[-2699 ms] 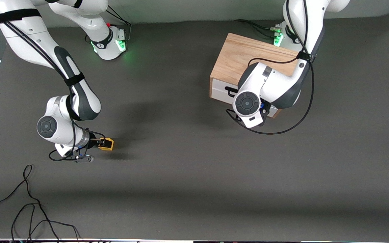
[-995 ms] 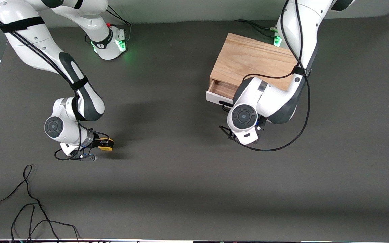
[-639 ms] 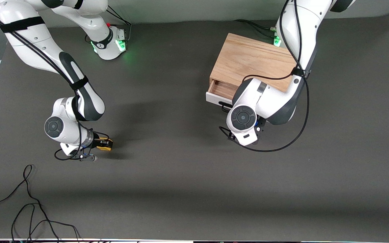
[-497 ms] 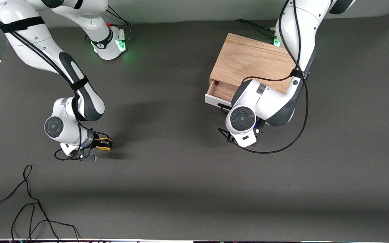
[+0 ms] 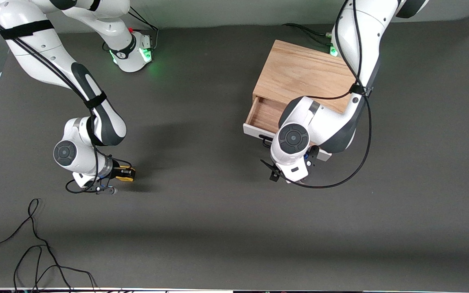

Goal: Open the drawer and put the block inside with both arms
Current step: 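Pull the drawer open with the left gripper while the right gripper grips the cube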

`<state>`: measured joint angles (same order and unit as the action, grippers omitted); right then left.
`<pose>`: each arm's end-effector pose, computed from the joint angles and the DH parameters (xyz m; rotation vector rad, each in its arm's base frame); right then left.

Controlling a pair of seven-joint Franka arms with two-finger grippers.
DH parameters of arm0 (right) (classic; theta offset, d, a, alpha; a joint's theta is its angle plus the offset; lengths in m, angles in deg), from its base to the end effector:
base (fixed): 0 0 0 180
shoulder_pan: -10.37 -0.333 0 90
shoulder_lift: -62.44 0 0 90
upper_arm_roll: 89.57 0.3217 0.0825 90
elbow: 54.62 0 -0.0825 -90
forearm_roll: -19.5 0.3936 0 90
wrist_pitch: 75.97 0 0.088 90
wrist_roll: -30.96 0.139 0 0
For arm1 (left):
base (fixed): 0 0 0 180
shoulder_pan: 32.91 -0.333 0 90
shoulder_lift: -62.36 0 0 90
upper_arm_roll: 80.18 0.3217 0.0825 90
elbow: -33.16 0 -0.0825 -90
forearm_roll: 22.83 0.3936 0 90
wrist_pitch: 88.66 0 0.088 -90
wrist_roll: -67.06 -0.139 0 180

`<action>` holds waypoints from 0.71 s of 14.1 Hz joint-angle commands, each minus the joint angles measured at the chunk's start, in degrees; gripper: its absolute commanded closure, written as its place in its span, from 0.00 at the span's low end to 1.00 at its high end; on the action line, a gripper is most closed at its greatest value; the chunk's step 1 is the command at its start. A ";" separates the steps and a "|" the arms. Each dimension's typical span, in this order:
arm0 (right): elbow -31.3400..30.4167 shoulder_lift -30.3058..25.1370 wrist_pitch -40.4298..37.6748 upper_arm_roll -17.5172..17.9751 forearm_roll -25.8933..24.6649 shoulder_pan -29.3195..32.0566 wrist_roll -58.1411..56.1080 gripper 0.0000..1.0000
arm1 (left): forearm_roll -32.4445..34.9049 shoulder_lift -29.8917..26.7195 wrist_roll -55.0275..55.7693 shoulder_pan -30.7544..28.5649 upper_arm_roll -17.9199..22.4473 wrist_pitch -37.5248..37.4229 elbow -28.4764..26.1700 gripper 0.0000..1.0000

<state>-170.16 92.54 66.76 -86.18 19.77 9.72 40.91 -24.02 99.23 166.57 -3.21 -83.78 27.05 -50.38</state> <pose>0.6024 0.0433 0.1488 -3.1091 0.1777 0.0834 0.6015 -0.3895 0.2678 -2.5685 -1.7130 0.1300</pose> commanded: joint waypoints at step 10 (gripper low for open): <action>11.19 -7.16 -22.28 0.47 0.09 -0.58 1.21 0.90 | 5.58 0.05 -6.22 -2.17 3.07 -0.63 15.42 0.00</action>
<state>-163.87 87.20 52.40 -85.88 19.76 9.46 40.91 -20.02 100.73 164.97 -3.63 -81.16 32.24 -39.15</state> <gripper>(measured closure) 0.449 0.000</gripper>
